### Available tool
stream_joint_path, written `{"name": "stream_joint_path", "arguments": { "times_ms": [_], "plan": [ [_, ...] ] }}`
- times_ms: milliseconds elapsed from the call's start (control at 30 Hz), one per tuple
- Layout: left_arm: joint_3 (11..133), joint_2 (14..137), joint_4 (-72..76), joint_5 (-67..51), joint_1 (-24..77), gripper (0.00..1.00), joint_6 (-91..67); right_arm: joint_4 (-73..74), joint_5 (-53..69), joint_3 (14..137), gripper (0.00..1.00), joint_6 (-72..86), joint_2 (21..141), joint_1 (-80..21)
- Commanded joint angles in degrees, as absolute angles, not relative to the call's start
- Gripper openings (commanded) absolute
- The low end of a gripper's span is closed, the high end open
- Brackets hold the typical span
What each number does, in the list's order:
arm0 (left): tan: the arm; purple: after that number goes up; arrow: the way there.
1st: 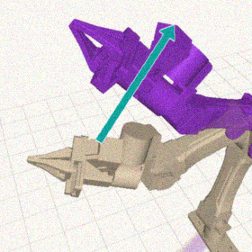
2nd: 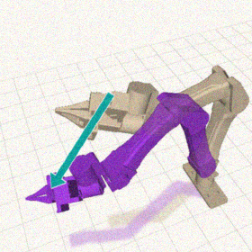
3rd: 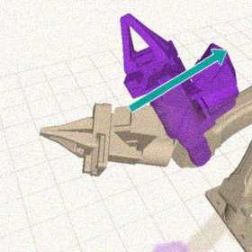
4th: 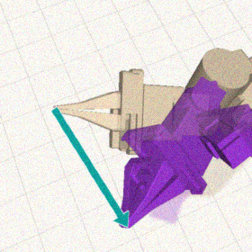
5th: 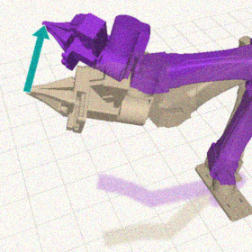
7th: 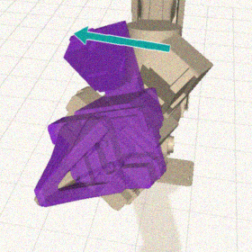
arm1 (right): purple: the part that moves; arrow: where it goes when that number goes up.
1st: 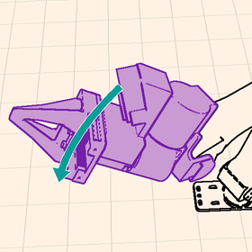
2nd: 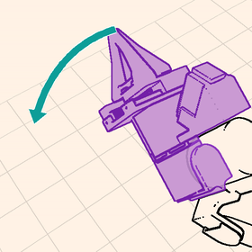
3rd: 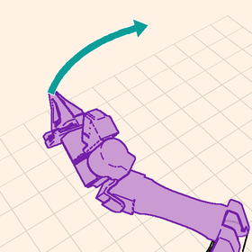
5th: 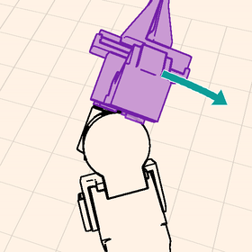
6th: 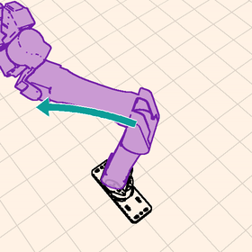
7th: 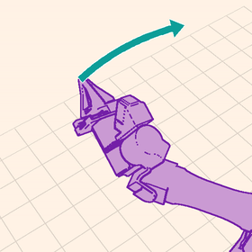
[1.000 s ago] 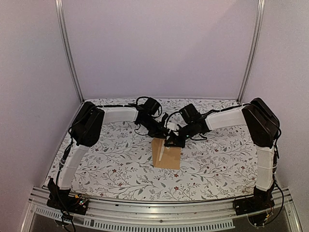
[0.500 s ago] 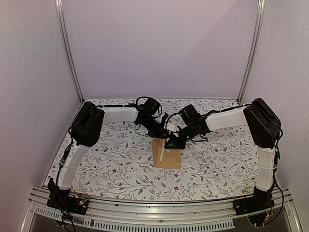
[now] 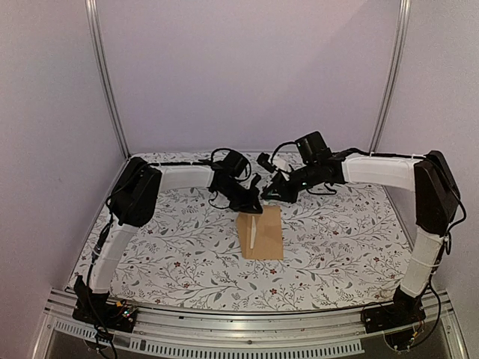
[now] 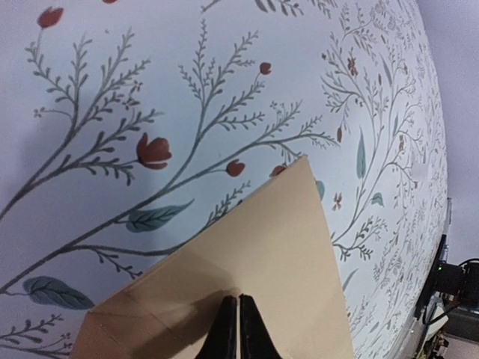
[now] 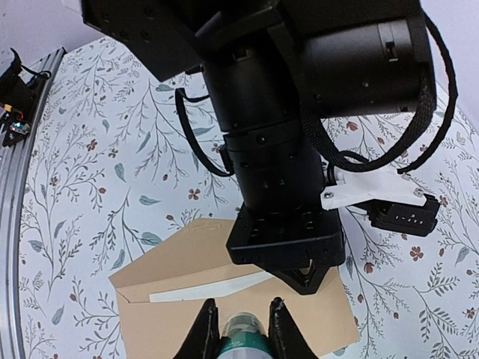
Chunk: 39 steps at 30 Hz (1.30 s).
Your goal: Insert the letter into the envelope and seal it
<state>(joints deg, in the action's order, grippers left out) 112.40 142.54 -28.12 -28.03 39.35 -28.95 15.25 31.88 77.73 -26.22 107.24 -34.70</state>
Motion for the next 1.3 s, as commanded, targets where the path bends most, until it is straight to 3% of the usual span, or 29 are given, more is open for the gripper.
{"name": "stream_joint_path", "arguments": {
  "times_ms": [0, 200, 333, 400, 700, 833, 967, 1267],
  "plan": [
    [113.34, 138.78, -24.25, -27.7, 38.23, 0.07, -27.24, 17.42, 36.6, 78.55, 0.0, -20.54, 101.11, -31.0],
    [106.09, 125.3, -8.83, -25.75, 38.63, 0.32, -26.64, 19.93, 43.36, 83.25, 0.0, -14.17, 94.65, -23.63],
    [97.45, 115.64, 5.1, -30.74, 39.75, 0.48, -20.11, 22.54, 48.73, 89.58, 0.0, -10.26, 94.2, -20.76],
    [93.94, 110.58, 9.88, -30.54, 41.08, 0.51, -15.0, 23.18, 51.79, 92.31, 0.0, -8.38, 94.5, -20.2],
    [97.91, 107.9, 3.53, -29.69, 45.34, 0.67, -2.18, 21.46, 63.84, 97.73, 0.03, 4.06, 97.28, -20.13],
    [102.6, 110.41, -4.34, -23.74, 46.47, 0.67, -1.32, 20.98, 64.9, 97.6, 0.03, 5.43, 97.54, -20.25],
    [103.05, 110.96, -3.84, -25.07, 47.2, 0.66, -1.12, 20.84, 64.85, 97.32, 0.03, 5.71, 97.44, -20.84],
    [106.86, 113.71, -3.72, -30.79, 47.39, 0.5, -3.43, 21.62, 60.69, 96.69, 0.03, 4.04, 96.77, -22.47]
  ]
}}
